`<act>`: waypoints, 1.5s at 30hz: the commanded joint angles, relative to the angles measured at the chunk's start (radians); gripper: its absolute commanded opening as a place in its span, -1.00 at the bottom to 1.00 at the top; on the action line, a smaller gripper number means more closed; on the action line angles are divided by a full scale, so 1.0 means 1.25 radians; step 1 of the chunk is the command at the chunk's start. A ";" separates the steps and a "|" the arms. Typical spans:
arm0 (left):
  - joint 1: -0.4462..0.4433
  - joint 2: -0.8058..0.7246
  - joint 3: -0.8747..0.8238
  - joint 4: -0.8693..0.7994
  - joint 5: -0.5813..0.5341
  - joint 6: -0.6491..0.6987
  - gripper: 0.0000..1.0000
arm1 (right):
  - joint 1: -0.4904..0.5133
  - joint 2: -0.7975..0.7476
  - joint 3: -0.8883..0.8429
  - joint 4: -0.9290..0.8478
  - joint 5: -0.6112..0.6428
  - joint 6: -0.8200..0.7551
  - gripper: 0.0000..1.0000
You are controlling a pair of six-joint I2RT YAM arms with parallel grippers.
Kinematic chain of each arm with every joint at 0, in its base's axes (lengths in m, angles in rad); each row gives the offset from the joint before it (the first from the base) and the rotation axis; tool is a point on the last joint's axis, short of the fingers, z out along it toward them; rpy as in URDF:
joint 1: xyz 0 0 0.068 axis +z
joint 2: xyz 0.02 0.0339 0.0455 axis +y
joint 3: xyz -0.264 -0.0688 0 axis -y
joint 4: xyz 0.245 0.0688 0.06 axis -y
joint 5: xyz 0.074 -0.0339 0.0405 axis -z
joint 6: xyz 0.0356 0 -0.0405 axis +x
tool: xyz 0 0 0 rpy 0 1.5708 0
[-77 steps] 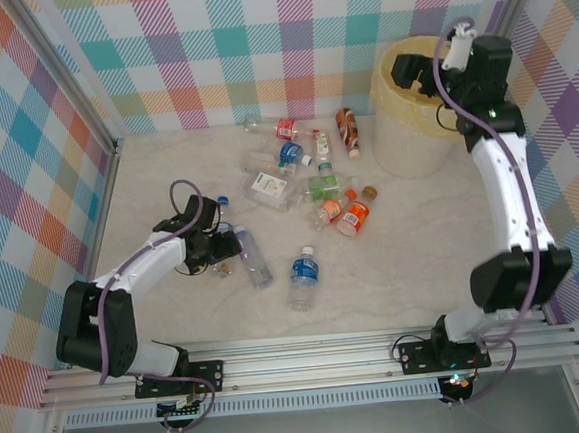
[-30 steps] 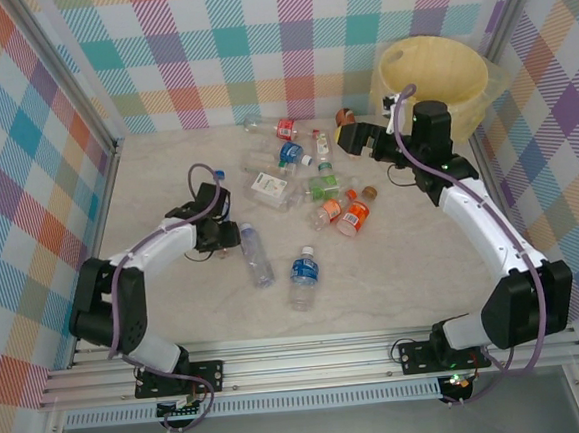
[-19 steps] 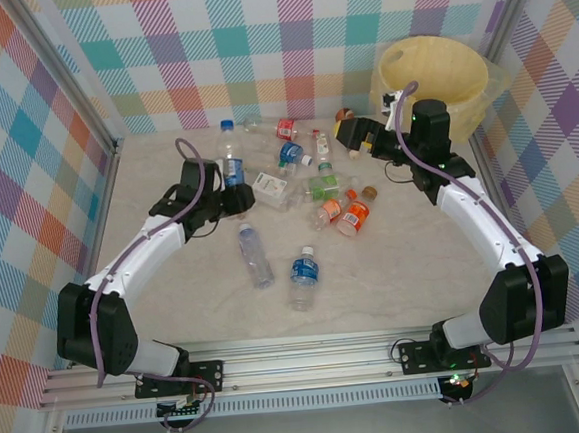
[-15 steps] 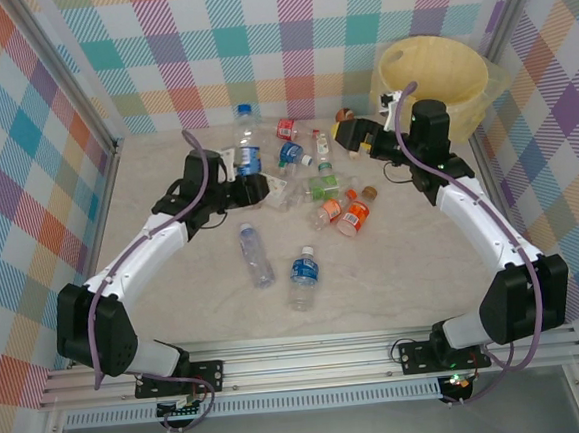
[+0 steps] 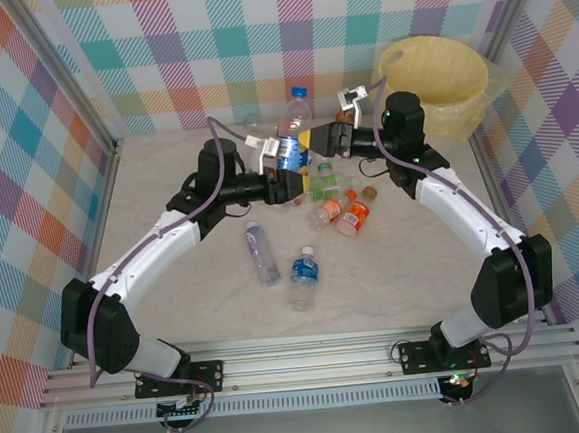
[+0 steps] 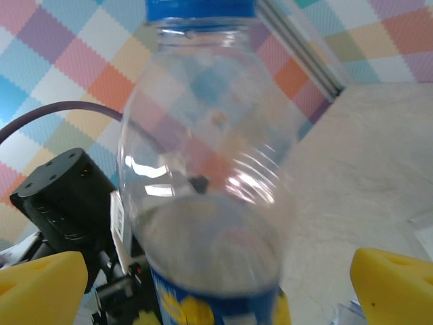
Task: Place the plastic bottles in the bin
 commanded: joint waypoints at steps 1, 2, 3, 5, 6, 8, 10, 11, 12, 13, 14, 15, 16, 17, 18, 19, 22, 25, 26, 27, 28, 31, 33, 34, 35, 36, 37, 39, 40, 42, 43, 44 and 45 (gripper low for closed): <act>-0.014 0.011 0.037 0.047 0.061 -0.004 -0.11 | 0.007 0.010 0.044 0.083 -0.043 0.018 0.99; -0.017 0.013 0.040 0.049 0.066 -0.005 -0.11 | 0.009 0.014 0.056 0.061 -0.032 0.010 0.99; -0.020 0.015 0.043 0.051 0.071 -0.005 -0.11 | 0.010 0.018 0.068 0.042 -0.023 0.003 0.99; -0.025 0.022 0.048 0.050 0.082 -0.003 -0.11 | 0.013 0.026 0.076 0.046 -0.028 0.002 0.99; -0.028 0.026 0.051 0.050 0.087 -0.003 -0.11 | 0.015 0.028 0.076 0.058 -0.033 0.005 0.99; -0.032 0.039 0.061 0.049 0.099 -0.004 -0.11 | 0.020 0.031 0.079 0.070 -0.042 0.008 1.00; -0.038 0.048 0.068 0.049 0.105 -0.002 -0.11 | 0.023 0.034 0.083 0.067 -0.044 0.003 0.90; -0.039 0.054 0.073 0.049 0.107 -0.001 -0.10 | 0.023 0.034 0.083 0.065 -0.040 0.001 0.81; -0.042 0.058 0.075 0.049 0.107 -0.003 -0.10 | 0.023 0.032 0.081 0.060 -0.034 -0.002 0.73; -0.042 0.062 0.077 0.048 0.107 -0.002 -0.10 | 0.022 0.030 0.078 0.057 -0.026 -0.007 0.63; -0.044 0.067 0.080 0.048 0.105 -0.001 -0.09 | 0.023 0.026 0.074 0.053 -0.014 -0.011 0.53; -0.044 0.068 0.081 0.048 0.104 -0.002 -0.09 | 0.023 0.023 0.072 0.047 -0.009 -0.016 0.45; -0.044 0.070 0.081 0.048 0.104 -0.002 -0.08 | 0.023 0.021 0.071 0.039 -0.003 -0.022 0.36; -0.045 0.072 0.082 0.047 0.104 -0.002 -0.07 | 0.023 0.019 0.071 0.032 0.002 -0.025 0.27; -0.044 0.072 0.081 0.046 0.103 -0.002 -0.07 | 0.022 0.018 0.071 0.027 0.005 -0.026 0.19; -0.044 0.071 0.081 0.045 0.103 -0.002 -0.06 | 0.023 0.017 0.070 0.026 0.007 -0.026 0.13; -0.045 0.070 0.081 0.035 0.096 0.002 0.06 | 0.023 0.015 0.066 0.027 0.019 -0.023 0.05; -0.045 0.066 0.083 0.013 0.071 0.011 0.29 | 0.023 0.011 0.062 0.012 0.053 -0.031 -0.03; -0.045 0.066 0.086 0.000 0.057 0.016 0.37 | 0.023 0.008 0.065 -0.006 0.072 -0.041 -0.04; -0.045 0.064 0.086 -0.008 0.050 0.018 0.43 | 0.023 0.008 0.069 -0.022 0.085 -0.051 -0.06; -0.045 0.060 0.086 -0.015 0.038 0.021 0.53 | 0.023 0.009 0.074 -0.039 0.098 -0.062 -0.07; -0.044 0.036 0.063 -0.022 -0.022 0.025 0.78 | 0.023 0.017 0.093 -0.077 0.123 -0.086 -0.09; -0.044 0.008 0.039 -0.019 -0.073 0.022 1.00 | 0.023 0.026 0.107 -0.100 0.147 -0.102 -0.09; -0.044 -0.003 0.029 -0.020 -0.092 0.022 1.00 | 0.023 0.030 0.116 -0.113 0.162 -0.110 -0.09; -0.044 -0.018 0.022 -0.022 -0.114 0.025 1.00 | 0.023 0.034 0.127 -0.130 0.179 -0.122 -0.09; -0.044 -0.030 0.015 -0.027 -0.134 0.028 1.00 | 0.023 0.038 0.135 -0.143 0.196 -0.133 -0.09; -0.044 -0.043 0.008 -0.031 -0.154 0.030 1.00 | 0.023 0.041 0.142 -0.150 0.209 -0.140 -0.09; -0.044 -0.072 -0.012 -0.039 -0.211 0.034 1.00 | 0.023 0.048 0.159 -0.170 0.243 -0.157 -0.09; -0.044 -0.087 -0.022 -0.040 -0.237 0.035 1.00 | 0.023 0.051 0.170 -0.179 0.259 -0.163 -0.09; -0.044 -0.125 -0.054 -0.042 -0.308 0.029 1.00 | 0.022 0.058 0.193 -0.204 0.299 -0.180 -0.10; -0.044 -0.143 -0.070 -0.039 -0.338 0.027 1.00 | 0.022 0.062 0.205 -0.212 0.316 -0.189 -0.10; -0.044 -0.166 -0.090 -0.035 -0.375 0.020 1.00 | 0.022 0.067 0.217 -0.223 0.337 -0.197 -0.10; -0.044 -0.187 -0.110 -0.032 -0.415 0.012 1.00 | 0.022 0.071 0.230 -0.231 0.359 -0.206 -0.10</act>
